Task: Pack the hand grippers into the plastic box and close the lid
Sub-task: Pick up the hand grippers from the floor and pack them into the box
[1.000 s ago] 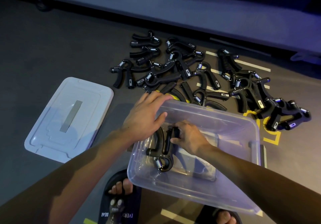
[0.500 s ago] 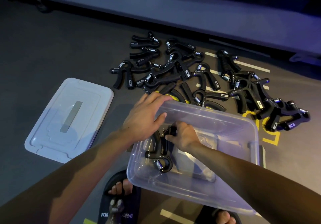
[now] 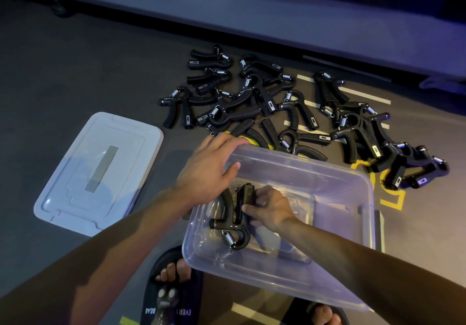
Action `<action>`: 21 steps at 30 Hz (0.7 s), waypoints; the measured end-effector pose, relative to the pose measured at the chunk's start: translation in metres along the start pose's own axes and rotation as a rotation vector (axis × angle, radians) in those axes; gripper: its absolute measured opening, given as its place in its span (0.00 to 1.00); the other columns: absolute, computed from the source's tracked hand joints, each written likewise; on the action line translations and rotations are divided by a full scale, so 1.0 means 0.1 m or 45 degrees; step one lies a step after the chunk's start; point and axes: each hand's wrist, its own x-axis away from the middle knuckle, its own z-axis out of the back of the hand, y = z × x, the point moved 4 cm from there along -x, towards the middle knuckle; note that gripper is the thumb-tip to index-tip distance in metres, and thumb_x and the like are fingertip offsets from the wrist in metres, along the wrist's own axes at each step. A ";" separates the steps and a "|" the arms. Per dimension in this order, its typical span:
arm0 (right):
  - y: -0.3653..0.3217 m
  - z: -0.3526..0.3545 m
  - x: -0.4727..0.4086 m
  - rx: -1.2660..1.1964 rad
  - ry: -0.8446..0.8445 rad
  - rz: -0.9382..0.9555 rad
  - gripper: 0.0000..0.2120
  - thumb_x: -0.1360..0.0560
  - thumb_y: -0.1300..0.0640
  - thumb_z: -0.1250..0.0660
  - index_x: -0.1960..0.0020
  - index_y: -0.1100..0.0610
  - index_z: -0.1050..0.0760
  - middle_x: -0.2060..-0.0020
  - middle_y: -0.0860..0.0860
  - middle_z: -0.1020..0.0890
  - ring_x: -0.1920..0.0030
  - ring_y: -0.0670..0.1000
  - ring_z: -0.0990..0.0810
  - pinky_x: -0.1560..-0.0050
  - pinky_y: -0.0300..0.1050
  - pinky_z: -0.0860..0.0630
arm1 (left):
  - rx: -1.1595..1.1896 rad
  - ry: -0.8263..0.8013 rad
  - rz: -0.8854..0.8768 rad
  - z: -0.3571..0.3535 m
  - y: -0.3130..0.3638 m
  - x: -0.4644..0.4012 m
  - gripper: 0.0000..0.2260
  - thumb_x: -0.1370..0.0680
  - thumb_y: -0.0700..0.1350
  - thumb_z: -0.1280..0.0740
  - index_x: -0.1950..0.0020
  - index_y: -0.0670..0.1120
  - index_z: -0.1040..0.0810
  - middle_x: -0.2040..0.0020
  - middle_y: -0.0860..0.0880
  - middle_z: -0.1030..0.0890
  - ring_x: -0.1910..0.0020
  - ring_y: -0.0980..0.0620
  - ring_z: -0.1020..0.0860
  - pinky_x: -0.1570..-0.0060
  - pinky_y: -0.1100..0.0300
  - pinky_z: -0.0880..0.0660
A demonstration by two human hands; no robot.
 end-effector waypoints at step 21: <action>0.03 -0.13 0.02 0.313 -0.026 -0.104 0.13 0.27 0.52 0.25 0.50 0.59 0.23 0.60 0.57 0.14 0.67 0.58 0.14 0.62 0.55 0.15 | -0.007 0.004 0.008 0.00 0.01 0.01 0.20 0.19 0.47 0.35 0.27 0.57 0.32 0.35 0.57 0.29 0.39 0.52 0.31 0.38 0.52 0.29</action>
